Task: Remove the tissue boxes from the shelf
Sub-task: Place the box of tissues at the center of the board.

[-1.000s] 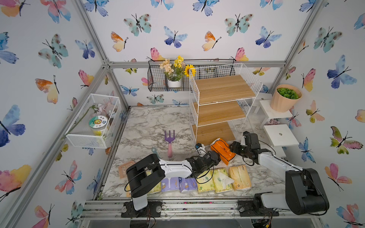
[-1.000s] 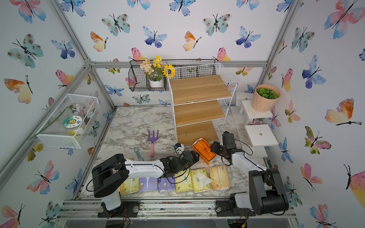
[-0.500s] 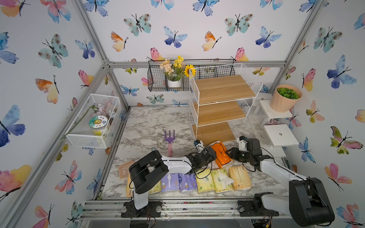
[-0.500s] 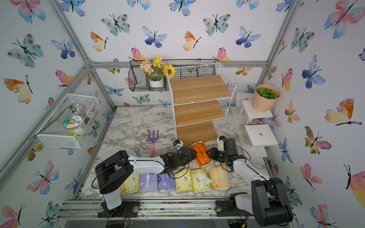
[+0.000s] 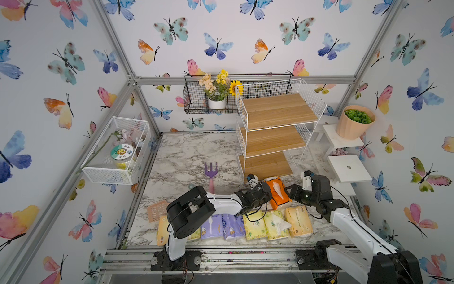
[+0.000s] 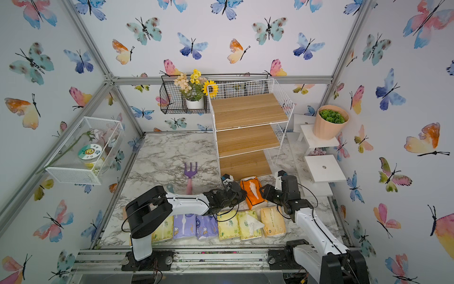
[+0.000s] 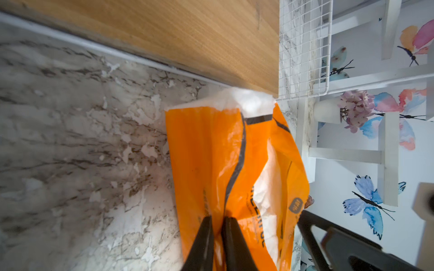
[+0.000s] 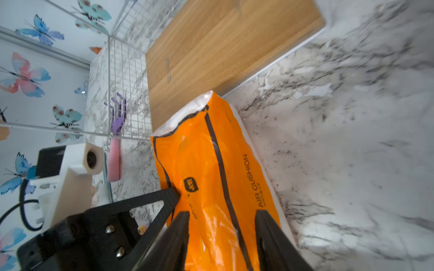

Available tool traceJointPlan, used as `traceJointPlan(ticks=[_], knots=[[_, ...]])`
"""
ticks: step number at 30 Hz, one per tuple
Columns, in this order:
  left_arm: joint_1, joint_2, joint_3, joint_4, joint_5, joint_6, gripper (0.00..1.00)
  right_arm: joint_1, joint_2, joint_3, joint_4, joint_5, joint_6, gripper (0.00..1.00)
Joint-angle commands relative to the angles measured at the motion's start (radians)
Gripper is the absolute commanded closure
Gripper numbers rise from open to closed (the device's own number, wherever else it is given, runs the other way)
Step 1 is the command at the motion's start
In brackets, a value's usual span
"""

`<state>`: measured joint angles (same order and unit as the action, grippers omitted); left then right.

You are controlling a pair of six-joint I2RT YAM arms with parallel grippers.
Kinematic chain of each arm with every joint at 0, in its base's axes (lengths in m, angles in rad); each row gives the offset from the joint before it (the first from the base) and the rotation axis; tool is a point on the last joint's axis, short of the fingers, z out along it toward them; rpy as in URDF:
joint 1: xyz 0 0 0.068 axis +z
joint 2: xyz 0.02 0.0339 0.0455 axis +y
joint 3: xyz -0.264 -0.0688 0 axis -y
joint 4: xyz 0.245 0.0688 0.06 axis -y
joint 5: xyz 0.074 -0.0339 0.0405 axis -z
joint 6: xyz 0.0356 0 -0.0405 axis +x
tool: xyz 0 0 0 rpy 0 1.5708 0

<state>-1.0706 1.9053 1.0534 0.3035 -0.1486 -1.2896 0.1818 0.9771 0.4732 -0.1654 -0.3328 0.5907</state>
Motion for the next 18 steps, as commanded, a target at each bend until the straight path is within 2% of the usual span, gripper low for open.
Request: traceJointPlan(ticks=[1, 5, 14, 16, 18], knots=[[-0.014, 0.03, 0.024, -0.002, 0.046, 0.046, 0.93, -0.003, -0.094, 0.0, -0.071, 0.177, 0.039, 0.47], [-0.03, 0.058, 0.065, -0.013, 0.07, 0.088, 1.0, -0.004, -0.176, 0.031, -0.137, 0.245, 0.044, 0.46], [-0.066, 0.119, 0.153, -0.055, 0.108, 0.166, 1.0, -0.004, -0.208, 0.056, -0.171, 0.273, 0.044, 0.44], [-0.067, 0.1, 0.151, -0.063, 0.078, 0.179, 0.9, -0.004, -0.201, 0.05, -0.156, 0.275, 0.047, 0.42], [-0.066, 0.05, 0.143, -0.078, 0.027, 0.191, 0.73, -0.004, -0.197, 0.047, -0.138, 0.288, 0.052, 0.39]])
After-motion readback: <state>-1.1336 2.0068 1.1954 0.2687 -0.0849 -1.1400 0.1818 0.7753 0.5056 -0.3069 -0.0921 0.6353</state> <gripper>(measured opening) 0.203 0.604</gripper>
